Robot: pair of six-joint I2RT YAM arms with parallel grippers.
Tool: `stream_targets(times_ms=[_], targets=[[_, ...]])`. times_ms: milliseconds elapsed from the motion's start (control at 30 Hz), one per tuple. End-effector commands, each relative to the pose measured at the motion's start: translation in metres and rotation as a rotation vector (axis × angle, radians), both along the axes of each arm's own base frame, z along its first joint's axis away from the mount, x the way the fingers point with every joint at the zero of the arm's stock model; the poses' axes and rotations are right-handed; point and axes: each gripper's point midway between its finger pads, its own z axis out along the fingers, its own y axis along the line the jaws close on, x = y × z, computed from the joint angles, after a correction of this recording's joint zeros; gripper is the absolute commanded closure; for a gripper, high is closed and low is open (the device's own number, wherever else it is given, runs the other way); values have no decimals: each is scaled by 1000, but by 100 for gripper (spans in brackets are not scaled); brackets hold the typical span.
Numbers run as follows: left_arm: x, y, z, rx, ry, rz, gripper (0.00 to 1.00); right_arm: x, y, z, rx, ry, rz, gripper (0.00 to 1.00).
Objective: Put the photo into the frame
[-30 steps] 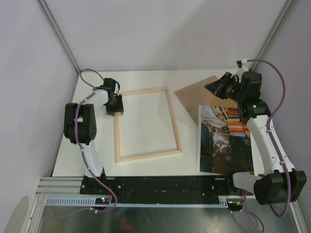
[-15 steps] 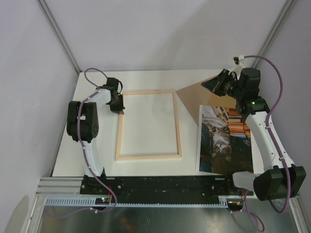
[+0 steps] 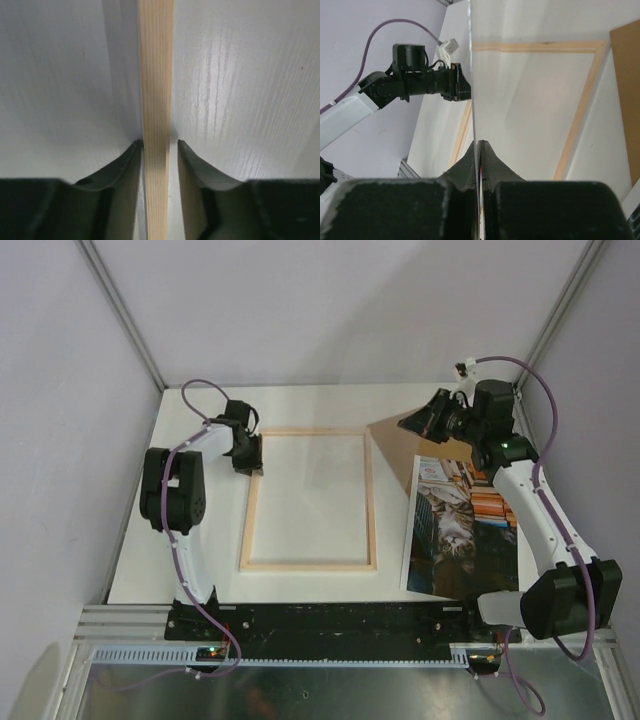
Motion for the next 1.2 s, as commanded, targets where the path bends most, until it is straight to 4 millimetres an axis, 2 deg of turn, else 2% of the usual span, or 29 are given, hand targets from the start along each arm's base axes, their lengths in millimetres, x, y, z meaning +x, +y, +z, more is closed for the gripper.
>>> stream_targets(times_ms=[0,133,267,400,600,800,1000,1167], targets=[[-4,-2,16,12,-33,-7,54,0,13,19,-5,-66,52,100],[-1,6,45,30,-99,74,38,-1,23,10,4,-35,86,100],[-6,23,78,42,-166,214,35,-4,34,1,41,11,136,100],[-23,35,88,-31,-167,338,35,-7,44,-5,100,67,181,100],[-53,45,83,-91,-135,470,36,-13,70,-22,156,147,264,100],[-79,43,65,-131,-84,551,35,-21,108,-44,185,220,342,100],[-88,41,61,-160,-90,544,35,-25,135,-64,200,268,392,100],[-94,35,51,-183,-72,508,36,-24,144,-76,214,300,406,100]])
